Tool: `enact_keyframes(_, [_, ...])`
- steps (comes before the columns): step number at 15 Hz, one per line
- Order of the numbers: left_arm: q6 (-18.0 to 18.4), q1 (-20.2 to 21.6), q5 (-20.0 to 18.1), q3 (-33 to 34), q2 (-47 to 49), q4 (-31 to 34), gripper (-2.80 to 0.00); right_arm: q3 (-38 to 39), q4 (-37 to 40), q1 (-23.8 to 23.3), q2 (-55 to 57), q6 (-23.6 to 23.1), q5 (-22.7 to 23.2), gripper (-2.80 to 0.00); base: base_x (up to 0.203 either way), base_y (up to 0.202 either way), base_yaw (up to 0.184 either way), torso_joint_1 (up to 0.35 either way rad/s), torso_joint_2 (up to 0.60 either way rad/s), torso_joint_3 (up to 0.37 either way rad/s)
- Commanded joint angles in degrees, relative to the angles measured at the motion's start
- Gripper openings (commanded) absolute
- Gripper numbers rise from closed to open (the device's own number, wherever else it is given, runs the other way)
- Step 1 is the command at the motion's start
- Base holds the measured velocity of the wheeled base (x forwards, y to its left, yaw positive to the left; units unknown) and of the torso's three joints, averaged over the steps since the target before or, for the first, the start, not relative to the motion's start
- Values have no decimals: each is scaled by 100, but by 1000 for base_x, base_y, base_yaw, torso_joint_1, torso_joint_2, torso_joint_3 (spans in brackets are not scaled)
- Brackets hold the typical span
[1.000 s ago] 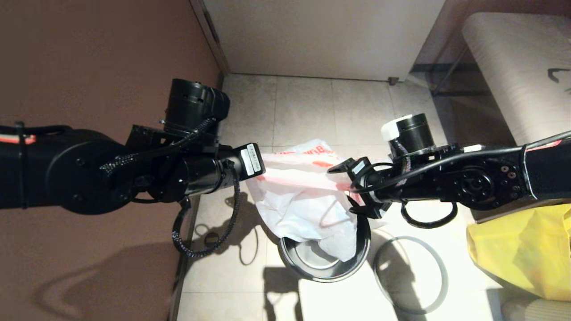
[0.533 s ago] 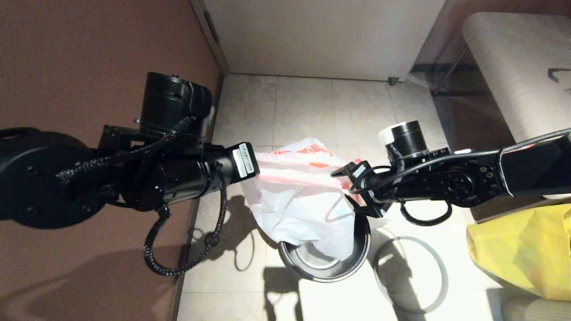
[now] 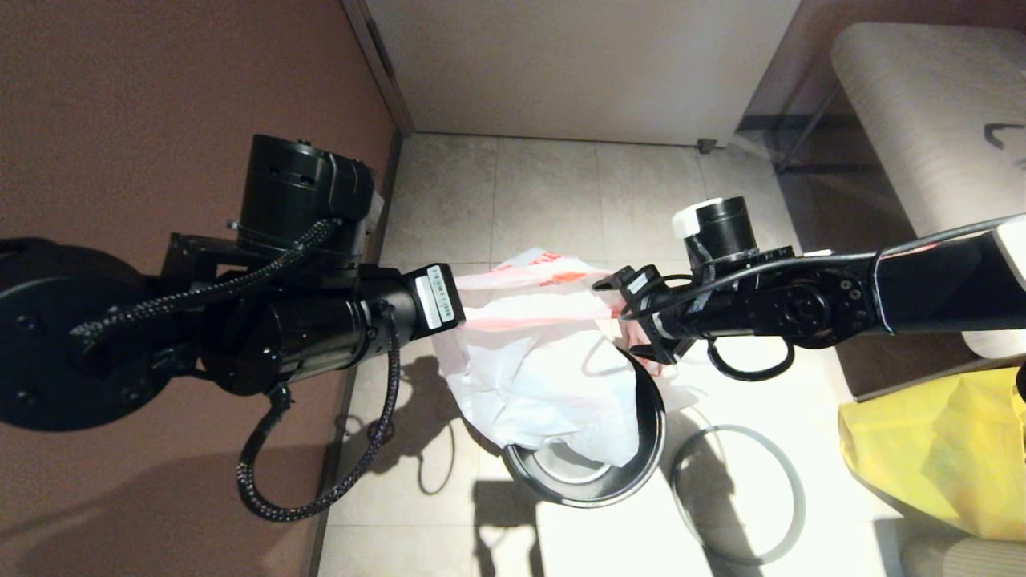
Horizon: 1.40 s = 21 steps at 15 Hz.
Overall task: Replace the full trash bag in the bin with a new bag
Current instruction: Put the new garbage bag on the trash can
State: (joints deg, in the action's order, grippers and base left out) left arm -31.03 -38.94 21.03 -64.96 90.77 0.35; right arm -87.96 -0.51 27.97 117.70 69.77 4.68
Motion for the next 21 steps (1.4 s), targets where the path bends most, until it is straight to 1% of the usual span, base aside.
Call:
enact_keyframes(1, [-18,-12,15,45,-33,0,-280,-168,7,-8,51,49,6,0,0,0,0,0,0,0])
enact_keyframes(6, [-26,-120,15,54,-69,9,-280,-343,113,160,85,55,50,0,0,0,0,0,0,0])
enact_keyframes(8, [-26,-215,19,81,-77,5,-280,-532,128,183,167,49,50,0,0,0,0,0,0,0])
enact_keyframes(10, [-26,-255,24,89,-86,9,-280,-859,351,183,291,52,44,0,0,0,0,0,0,0])
enact_keyframes(11, [-26,-255,24,89,-86,9,-280,-976,480,183,362,54,35,-280,0,0,0,0,0,0])
enact_keyframes(15, [9,-246,33,89,-229,26,-280,-1404,478,122,707,26,-120,-280,0,0,0,0,0,0])
enact_keyframes(18, [9,-237,33,89,-253,109,-280,-1965,554,111,1068,-65,-133,-280,0,0,0,0,0,0])
enact_keyframes(21, [21,-202,24,160,-127,100,-280,-1703,975,-28,617,-246,-399,-280,0,0,0,0,0,0])
